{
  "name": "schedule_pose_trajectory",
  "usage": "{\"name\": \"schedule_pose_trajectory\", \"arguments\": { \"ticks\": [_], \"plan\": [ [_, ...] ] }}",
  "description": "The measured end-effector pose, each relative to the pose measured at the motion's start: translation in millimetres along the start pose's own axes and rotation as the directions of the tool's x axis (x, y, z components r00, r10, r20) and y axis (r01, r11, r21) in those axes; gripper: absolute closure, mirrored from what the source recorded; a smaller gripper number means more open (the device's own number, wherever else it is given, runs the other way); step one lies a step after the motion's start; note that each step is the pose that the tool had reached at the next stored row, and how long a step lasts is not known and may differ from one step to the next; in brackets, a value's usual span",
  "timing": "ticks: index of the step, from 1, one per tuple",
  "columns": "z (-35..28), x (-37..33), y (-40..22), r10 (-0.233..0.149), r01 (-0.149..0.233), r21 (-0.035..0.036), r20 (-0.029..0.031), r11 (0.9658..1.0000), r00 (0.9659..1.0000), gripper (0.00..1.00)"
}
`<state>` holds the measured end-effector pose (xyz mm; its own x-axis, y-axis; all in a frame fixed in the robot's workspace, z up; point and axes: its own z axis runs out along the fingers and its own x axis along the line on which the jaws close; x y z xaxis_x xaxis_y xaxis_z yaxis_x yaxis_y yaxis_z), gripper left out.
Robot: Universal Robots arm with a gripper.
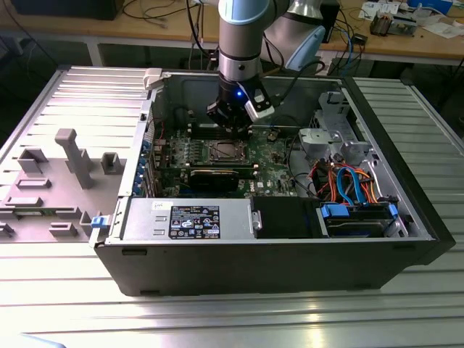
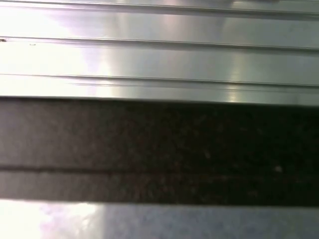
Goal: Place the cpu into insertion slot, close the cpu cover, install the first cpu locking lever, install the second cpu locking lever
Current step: 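Install the first cpu locking lever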
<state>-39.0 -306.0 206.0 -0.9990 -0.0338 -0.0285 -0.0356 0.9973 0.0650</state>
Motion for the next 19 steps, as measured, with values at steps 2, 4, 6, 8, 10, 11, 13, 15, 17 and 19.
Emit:
{"name": "schedule_pose_trajectory", "arguments": {
  "ticks": [2,4,6,8,10,11,13,15,17,19],
  "plan": [
    [0.1,0.0,0.0,0.000,0.000,0.0010,-0.0001,1.0000,1.0000,0.89],
    [0.3,0.0,0.0,0.000,0.000,0.0021,-0.0001,1.0000,1.0000,0.89],
    [0.5,0.0,0.0,0.000,0.000,0.0039,-0.0001,1.0000,1.0000,0.89],
    [0.9,0.0,0.0,0.000,0.000,0.0062,-0.0002,1.0000,1.0000,0.89],
    [1.1,0.0,-0.1,0.000,0.000,0.0081,-0.0004,1.0000,1.0000,0.89],
    [1.4,0.1,-0.2,0.000,0.000,0.0093,-0.0005,1.0000,1.0000,0.89],
    [2.0,0.1,-0.2,0.000,0.000,0.0101,-0.0005,0.9999,1.0000,0.89],
    [2.5,0.1,-0.2,0.000,0.000,0.0112,-0.0006,0.9999,1.0000,0.89],
    [3.6,0.0,0.0,0.000,0.000,0.0106,0.0001,0.9999,1.0000,0.89],
    [4.1,0.1,-0.2,0.000,0.000,0.0126,-0.0004,0.9999,1.0000,0.89]
  ]
}}
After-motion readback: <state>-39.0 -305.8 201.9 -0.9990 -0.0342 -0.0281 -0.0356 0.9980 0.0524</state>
